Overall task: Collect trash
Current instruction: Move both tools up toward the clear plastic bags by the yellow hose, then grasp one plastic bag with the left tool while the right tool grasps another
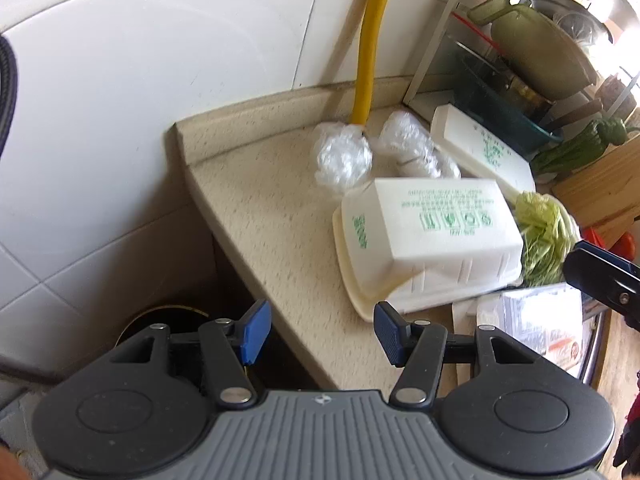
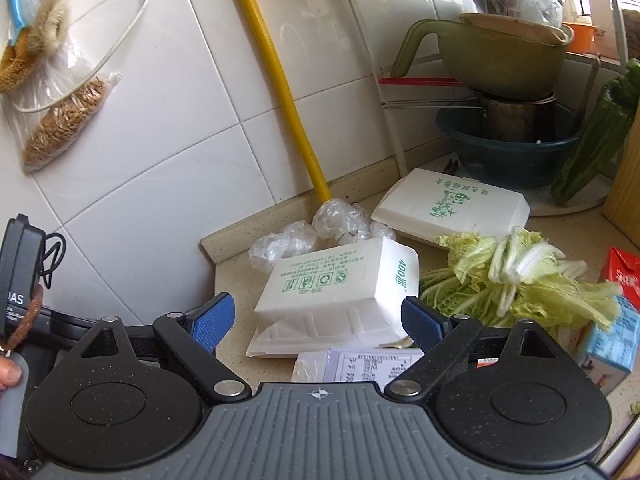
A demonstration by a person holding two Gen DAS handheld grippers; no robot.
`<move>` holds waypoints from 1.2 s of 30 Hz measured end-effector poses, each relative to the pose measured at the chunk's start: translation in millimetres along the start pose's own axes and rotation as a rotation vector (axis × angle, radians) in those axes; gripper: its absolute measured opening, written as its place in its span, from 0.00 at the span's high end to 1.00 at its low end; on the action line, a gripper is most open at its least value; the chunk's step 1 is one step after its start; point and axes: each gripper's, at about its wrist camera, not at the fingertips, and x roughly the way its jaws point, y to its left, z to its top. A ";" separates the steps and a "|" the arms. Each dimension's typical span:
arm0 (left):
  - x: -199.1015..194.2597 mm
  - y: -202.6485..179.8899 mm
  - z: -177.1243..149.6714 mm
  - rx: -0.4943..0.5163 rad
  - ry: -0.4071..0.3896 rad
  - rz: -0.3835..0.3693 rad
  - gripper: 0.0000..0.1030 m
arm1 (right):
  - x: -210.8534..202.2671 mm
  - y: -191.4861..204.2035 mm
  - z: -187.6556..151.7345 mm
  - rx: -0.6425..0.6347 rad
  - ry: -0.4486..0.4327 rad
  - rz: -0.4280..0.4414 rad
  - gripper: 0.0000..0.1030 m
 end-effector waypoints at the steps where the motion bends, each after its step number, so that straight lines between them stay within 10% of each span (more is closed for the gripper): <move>1: 1.3 -0.6 5.6 0.004 -0.008 -0.007 0.48 | 3.3 2.0 3.7 -0.008 0.001 -0.003 0.09; 17: 49.5 0.5 94.7 0.090 -0.024 -0.104 0.48 | 76.3 -1.2 70.9 -0.057 0.075 -0.061 0.18; 36: 115.9 -0.2 119.5 0.098 0.036 -0.119 0.57 | 165.6 -37.0 75.7 0.044 0.228 -0.070 0.29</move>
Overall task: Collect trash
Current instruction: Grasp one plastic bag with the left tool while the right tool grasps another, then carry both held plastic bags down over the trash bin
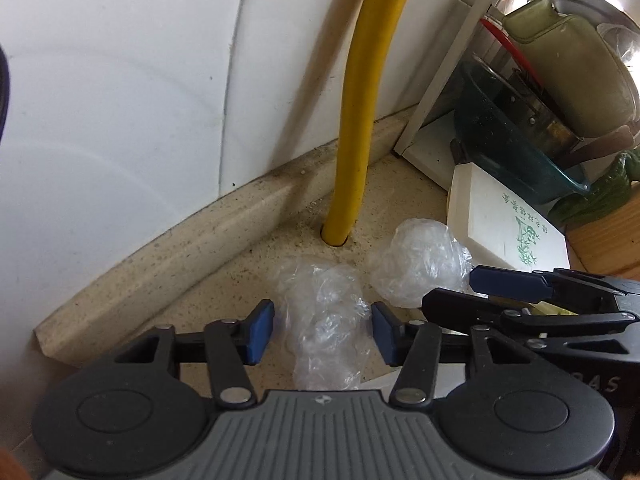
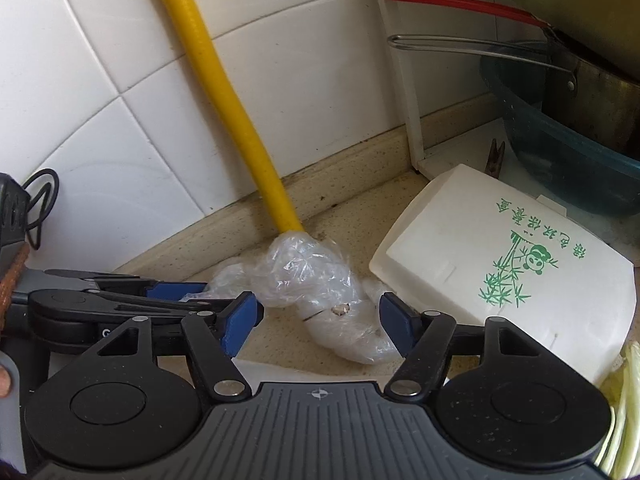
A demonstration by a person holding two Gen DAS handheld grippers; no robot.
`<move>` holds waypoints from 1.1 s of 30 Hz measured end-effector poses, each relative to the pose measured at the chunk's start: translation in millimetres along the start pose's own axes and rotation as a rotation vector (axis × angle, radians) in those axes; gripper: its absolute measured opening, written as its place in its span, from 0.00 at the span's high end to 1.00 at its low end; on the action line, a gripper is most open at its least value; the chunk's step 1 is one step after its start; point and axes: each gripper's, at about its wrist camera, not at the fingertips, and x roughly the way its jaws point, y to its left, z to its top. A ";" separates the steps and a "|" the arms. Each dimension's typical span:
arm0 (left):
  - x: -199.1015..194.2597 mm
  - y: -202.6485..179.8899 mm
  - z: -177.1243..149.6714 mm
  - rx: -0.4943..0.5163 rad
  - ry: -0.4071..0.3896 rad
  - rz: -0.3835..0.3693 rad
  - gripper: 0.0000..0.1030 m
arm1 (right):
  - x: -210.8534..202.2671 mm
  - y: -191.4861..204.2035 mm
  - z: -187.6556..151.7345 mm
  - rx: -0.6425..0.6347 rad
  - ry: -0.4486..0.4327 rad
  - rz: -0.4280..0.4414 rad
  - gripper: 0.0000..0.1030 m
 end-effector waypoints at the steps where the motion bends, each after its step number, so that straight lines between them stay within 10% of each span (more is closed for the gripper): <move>1: -0.6 -0.2 -1.3 0.002 0.001 0.001 0.58 | 0.4 0.7 -0.1 -0.007 0.001 -0.006 0.33; 5: -5.0 -0.2 -6.5 0.035 0.001 0.025 0.62 | 0.9 15.3 -3.9 -0.101 0.026 -0.026 0.53; 22: -0.7 -2.5 -3.8 0.048 -0.015 0.100 0.63 | 28.6 16.1 2.4 -0.199 0.034 -0.117 0.34; 26: -1.7 -5.3 -6.6 0.063 -0.008 0.102 0.66 | 26.4 13.7 4.5 -0.183 0.041 -0.133 0.53; 33: -8.0 -12.7 -9.3 0.080 -0.010 0.087 0.70 | 17.9 9.3 5.1 -0.102 0.057 -0.051 0.56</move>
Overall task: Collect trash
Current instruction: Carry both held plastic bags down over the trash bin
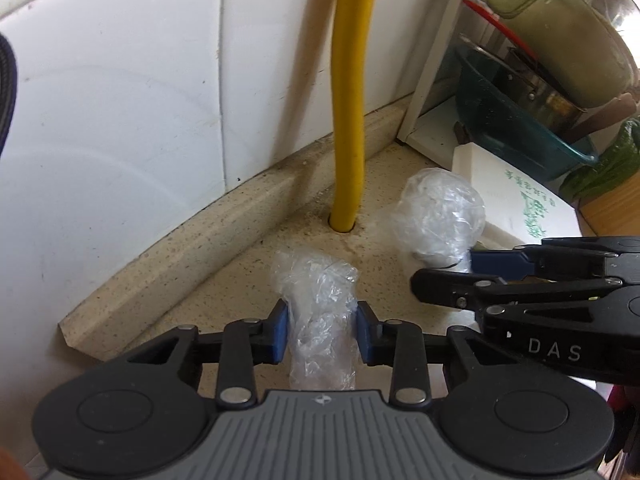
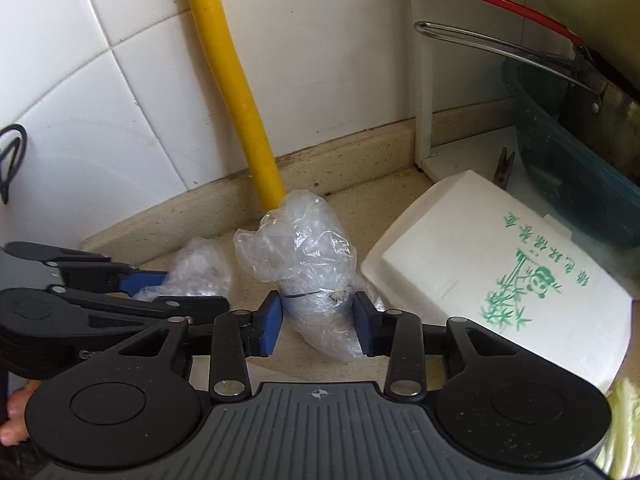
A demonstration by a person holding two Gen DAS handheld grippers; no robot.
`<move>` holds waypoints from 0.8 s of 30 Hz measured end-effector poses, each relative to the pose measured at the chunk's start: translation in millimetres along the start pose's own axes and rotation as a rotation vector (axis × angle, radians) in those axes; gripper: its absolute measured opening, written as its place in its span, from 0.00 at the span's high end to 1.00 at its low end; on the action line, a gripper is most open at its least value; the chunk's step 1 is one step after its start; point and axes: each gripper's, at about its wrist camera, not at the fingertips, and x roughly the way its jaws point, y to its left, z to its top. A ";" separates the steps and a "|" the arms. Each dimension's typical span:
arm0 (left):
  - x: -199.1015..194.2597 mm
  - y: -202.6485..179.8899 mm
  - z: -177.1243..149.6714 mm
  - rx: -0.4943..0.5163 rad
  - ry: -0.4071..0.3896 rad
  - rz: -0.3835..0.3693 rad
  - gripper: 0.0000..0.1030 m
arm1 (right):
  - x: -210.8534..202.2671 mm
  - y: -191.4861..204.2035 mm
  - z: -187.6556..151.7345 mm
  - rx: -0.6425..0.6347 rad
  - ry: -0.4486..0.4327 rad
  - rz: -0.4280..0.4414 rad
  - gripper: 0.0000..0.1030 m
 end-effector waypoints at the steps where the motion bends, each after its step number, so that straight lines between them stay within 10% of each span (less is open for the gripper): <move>1: -2.7 -0.2 -0.5 0.001 -0.005 0.000 0.70 | -1.8 1.7 -0.3 0.009 -0.001 0.016 0.56; 24: -99.9 22.8 -42.4 -0.073 -0.143 0.058 0.71 | -55.1 54.4 -7.1 -0.017 -0.091 0.192 0.57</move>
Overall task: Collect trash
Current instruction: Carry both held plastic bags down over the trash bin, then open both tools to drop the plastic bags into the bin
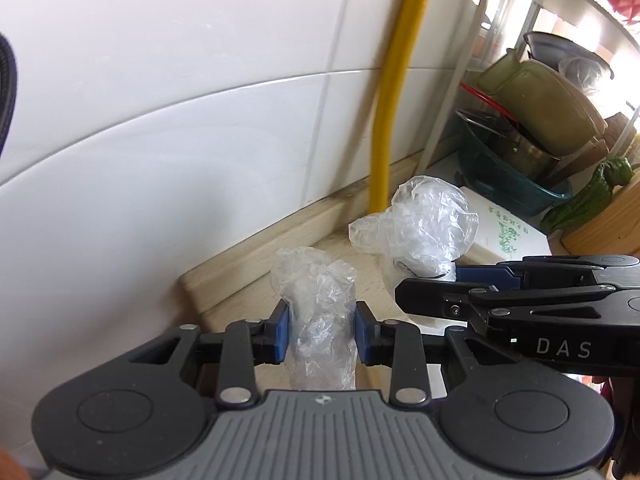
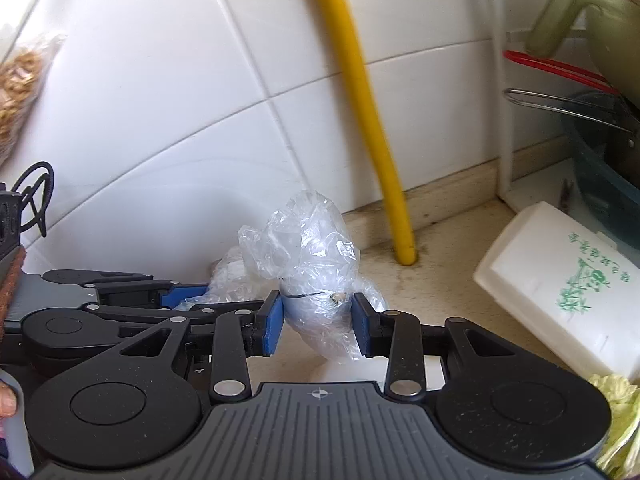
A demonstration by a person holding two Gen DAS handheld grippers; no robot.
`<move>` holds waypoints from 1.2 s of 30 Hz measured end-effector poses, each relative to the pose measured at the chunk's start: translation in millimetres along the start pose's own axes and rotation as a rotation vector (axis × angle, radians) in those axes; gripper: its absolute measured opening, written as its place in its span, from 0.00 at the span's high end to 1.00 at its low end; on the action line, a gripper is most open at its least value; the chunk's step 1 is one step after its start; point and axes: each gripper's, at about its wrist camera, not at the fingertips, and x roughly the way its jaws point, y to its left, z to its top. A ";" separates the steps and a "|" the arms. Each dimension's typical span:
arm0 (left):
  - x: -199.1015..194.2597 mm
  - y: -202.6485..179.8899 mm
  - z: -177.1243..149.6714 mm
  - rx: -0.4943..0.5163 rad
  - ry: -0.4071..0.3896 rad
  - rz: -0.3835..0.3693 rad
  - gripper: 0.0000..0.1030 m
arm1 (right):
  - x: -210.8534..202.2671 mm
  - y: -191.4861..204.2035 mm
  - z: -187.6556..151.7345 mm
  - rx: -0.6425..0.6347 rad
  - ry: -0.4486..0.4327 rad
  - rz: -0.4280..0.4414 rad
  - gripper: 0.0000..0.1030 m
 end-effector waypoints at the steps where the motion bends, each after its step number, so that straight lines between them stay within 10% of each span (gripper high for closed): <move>1: -4.7 3.2 -3.8 -0.005 -0.002 0.011 0.71 | -0.3 5.0 -1.2 -0.008 0.001 0.010 0.57; 19: -57.6 52.4 -97.9 -0.177 0.063 0.185 0.71 | 21.7 90.8 -61.4 -0.125 0.146 0.217 0.57; 36: -33.0 92.7 -139.7 -0.328 0.146 0.227 0.70 | 63.0 122.4 -100.6 -0.204 0.307 0.224 0.55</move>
